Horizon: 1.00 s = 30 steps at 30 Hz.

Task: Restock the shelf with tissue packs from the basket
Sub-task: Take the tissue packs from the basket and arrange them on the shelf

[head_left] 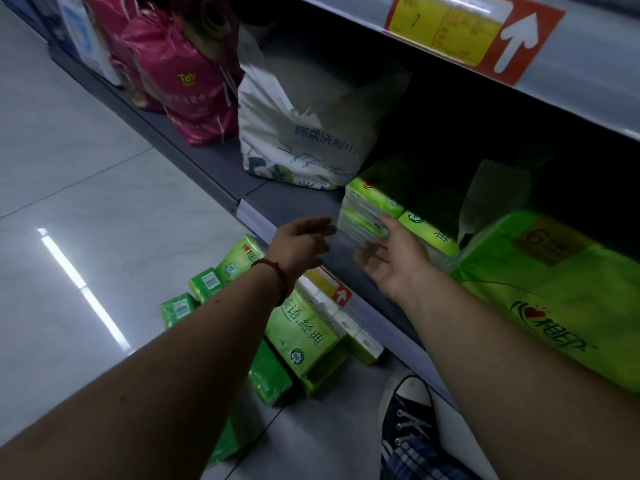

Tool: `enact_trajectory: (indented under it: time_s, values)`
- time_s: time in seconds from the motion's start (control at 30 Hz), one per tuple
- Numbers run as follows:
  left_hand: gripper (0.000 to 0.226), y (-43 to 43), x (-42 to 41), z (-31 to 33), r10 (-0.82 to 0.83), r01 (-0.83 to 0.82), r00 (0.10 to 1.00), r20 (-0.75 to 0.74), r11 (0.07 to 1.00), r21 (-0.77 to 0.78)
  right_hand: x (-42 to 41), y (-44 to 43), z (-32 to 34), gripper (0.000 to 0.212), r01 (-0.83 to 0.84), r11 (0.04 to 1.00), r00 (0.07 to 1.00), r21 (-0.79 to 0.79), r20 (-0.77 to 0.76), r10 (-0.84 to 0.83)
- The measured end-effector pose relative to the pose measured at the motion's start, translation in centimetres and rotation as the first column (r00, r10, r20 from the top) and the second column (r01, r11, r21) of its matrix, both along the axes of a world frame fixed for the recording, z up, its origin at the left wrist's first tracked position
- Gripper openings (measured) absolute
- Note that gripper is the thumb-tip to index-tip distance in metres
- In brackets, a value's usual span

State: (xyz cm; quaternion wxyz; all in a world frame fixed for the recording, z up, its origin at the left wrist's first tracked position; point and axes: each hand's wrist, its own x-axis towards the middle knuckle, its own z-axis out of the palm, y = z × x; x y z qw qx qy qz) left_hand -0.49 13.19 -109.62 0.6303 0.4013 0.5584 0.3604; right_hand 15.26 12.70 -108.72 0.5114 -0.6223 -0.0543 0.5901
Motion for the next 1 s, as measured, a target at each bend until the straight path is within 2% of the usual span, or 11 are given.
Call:
enact_trajectory:
  time_s: [0.1,0.2,0.3,0.37,0.4,0.47,0.53,0.6,0.73,0.93,1.0]
  values:
    - [0.034,-2.3,-4.5,-0.7,0.166,-0.153,0.972,-0.164,0.984,0.089,-2.2,-1.4,0.3,0.034,-0.128,0.991,0.980,-0.025,0.150,0.130]
    - [0.024,-5.3,-9.7,-2.1,0.317,-0.269,0.879,-0.355,0.946,0.180,-5.7,-3.8,-0.1,0.020,-0.351,0.936,0.891,-0.027,0.298,0.342]
    - [0.034,-8.2,-14.1,-3.6,0.438,-0.375,0.713,-0.548,0.898,0.230,-9.6,-6.1,-2.2,0.020,-0.581,0.809,0.712,-0.092,0.423,0.560]
    - [0.045,-9.9,-16.0,-4.9,0.390,-0.416,0.624,-0.677,0.899,0.134,-12.0,-7.4,-3.9,0.016,-0.684,0.703,0.553,-0.193,0.491,0.673]
    - [0.054,-10.8,-16.5,-5.8,0.331,-0.434,0.615,-0.715,0.900,0.043,-13.3,-7.9,-4.7,0.014,-0.715,0.656,0.475,-0.242,0.519,0.710]
    - [0.079,-12.4,-17.0,-7.9,0.247,-0.467,0.678,-0.692,0.872,-0.147,-15.4,-9.1,-6.0,0.020,-0.773,0.548,0.322,-0.319,0.548,0.772]
    - [0.100,-13.6,-17.2,-9.9,0.212,-0.455,0.773,-0.597,0.842,-0.289,-17.1,-10.5,-6.9,0.038,-0.814,0.419,0.147,-0.401,0.556,0.818]
    - [0.108,-14.4,-16.8,-11.0,0.169,-0.403,0.848,-0.503,0.822,-0.402,-18.3,-11.5,-7.9,0.041,-0.833,0.332,0.044,-0.443,0.546,0.837]
    - [0.088,-14.5,-16.2,-11.4,0.138,-0.345,0.890,-0.435,0.827,-0.444,-19.8,-12.4,-10.0,0.040,-0.835,0.271,-0.015,-0.479,0.511,0.860]
    - [0.091,-13.6,-17.4,-12.2,0.110,-0.325,0.891,-0.442,0.833,-0.448,-20.0,-12.1,-11.5,0.042,-0.835,0.306,0.035,-0.457,0.511,0.859]
    - [0.078,-13.7,-17.9,-12.3,0.160,-0.368,0.876,-0.456,0.832,-0.416,-20.2,-11.9,-11.7,0.040,-0.846,0.305,0.056,-0.438,0.496,0.867]
